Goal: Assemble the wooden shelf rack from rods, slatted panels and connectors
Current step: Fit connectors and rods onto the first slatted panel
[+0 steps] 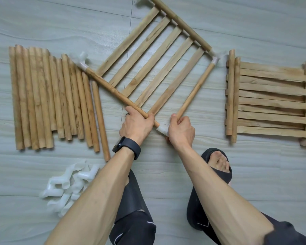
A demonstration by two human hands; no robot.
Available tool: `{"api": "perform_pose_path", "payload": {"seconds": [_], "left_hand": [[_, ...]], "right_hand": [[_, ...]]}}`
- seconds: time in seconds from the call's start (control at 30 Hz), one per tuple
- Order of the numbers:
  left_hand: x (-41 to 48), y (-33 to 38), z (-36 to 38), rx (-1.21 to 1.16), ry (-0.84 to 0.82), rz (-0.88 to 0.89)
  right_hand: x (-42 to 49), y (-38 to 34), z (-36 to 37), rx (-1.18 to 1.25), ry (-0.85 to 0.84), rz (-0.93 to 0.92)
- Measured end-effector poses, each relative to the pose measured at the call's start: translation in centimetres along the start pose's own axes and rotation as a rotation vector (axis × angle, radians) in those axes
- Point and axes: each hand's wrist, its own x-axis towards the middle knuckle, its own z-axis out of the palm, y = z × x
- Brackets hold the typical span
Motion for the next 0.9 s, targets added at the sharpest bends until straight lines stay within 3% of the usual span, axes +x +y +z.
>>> {"api": "perform_pose_path", "payload": {"seconds": [0.5,0.6,0.73,0.83,0.9], "left_hand": [[-0.4,0.4,0.2,-0.014,0.017,-0.017],[-0.3,0.4,0.3,-0.004,0.014,-0.018],[0.2,0.2,-0.1,-0.033,-0.055,-0.007],[0.1,0.1,-0.4,-0.019,-0.064,0.021],[0.2,0.0,-0.6,-0.006,-0.077,0.025]], "right_hand": [[0.5,-0.4,-0.3,0.015,-0.03,0.059],[0.4,-0.6,-0.9,-0.002,-0.031,-0.004],[-0.8,-0.3,-2.2,-0.16,0.004,-0.359],[-1.3,0.8,-2.9,-0.572,0.037,-0.871],[-0.7,1.7,-3.2,-0.8,-0.048,-1.042]]}}
